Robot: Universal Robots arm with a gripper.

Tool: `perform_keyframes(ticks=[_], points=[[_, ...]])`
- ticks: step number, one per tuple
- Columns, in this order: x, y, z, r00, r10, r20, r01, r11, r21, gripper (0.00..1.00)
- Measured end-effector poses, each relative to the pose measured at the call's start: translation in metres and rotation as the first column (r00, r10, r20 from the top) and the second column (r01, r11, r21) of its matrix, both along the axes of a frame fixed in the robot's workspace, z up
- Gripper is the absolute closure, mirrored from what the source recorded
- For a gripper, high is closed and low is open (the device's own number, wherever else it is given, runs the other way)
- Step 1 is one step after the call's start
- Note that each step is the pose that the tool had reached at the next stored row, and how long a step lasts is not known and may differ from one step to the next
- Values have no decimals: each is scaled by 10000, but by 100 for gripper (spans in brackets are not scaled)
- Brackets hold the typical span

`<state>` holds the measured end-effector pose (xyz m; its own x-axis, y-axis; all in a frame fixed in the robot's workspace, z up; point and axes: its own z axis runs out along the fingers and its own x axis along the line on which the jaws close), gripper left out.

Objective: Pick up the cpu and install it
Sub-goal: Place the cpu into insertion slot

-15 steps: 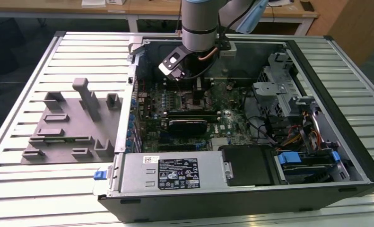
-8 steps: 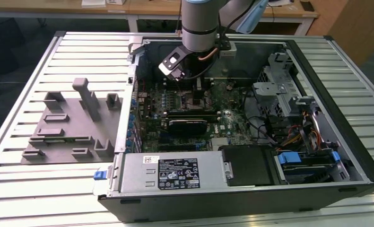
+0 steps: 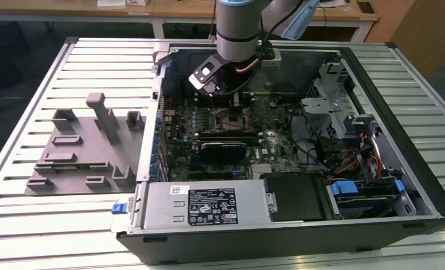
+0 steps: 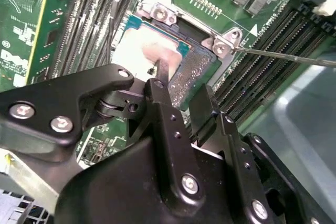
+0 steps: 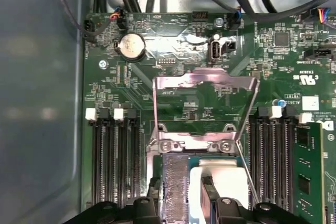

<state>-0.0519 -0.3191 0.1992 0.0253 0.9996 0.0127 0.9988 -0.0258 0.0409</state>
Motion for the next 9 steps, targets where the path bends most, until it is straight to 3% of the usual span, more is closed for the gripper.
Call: perform_keyframes(ticks=[5, 9], points=[[-1, 2, 93, 10000, 0, -6, 0, 10000, -10, 58], [-1, -12, 99, 10000, 0, -6, 0, 10000, -9, 58]])
